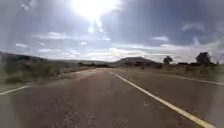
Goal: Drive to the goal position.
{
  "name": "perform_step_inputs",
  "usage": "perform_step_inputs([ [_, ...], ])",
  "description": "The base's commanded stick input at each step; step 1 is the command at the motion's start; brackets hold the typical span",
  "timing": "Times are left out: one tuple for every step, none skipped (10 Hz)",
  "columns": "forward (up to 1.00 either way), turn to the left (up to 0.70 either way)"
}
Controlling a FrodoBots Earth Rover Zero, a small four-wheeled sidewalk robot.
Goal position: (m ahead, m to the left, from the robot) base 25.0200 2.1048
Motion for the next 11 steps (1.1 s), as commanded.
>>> perform_step_inputs([
  [1.0,0.0],
  [1.0,0.0],
  [1.0,0.0],
  [1.0,0.0],
  [1.0,0.0],
  [1.0,0.0],
  [1.0,0.0],
  [1.0,0.4],
  [1.0,0.4],
  [1.0,0.23],
  [1.0,0.05],
])
